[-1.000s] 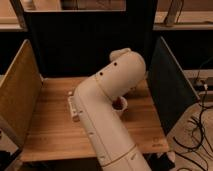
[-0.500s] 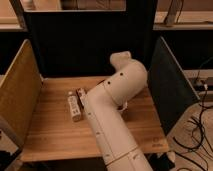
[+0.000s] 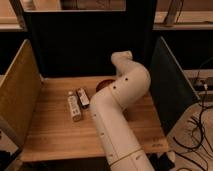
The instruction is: Pick up the ceramic bowl
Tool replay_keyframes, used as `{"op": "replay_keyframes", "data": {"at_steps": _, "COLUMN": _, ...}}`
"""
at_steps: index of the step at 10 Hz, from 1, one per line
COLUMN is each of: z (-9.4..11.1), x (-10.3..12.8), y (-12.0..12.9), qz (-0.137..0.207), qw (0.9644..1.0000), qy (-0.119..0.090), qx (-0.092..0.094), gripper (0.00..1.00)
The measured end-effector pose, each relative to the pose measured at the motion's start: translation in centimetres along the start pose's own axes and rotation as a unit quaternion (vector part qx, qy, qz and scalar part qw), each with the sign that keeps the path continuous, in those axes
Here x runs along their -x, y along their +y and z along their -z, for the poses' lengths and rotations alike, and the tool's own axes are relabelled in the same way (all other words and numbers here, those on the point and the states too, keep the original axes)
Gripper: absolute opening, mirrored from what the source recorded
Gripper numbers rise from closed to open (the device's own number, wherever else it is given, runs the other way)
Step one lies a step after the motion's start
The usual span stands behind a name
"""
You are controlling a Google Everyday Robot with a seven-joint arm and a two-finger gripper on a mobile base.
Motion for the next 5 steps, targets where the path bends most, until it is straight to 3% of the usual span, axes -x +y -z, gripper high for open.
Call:
{"op": "replay_keyframes", "data": {"at_steps": 2, "z": 1.2, "x": 0.5, "y": 0.3, "qz": 0.004, "qw": 0.9998, "qy": -0.012, "qx": 0.015, "gripper": 0.00}}
{"op": "replay_keyframes", "data": {"at_steps": 5, "z": 4.6, "x": 1.5, "y": 0.7, "qz": 0.004, "qw": 0.9980, "qy": -0.047, "qx": 0.043, "gripper": 0.00}}
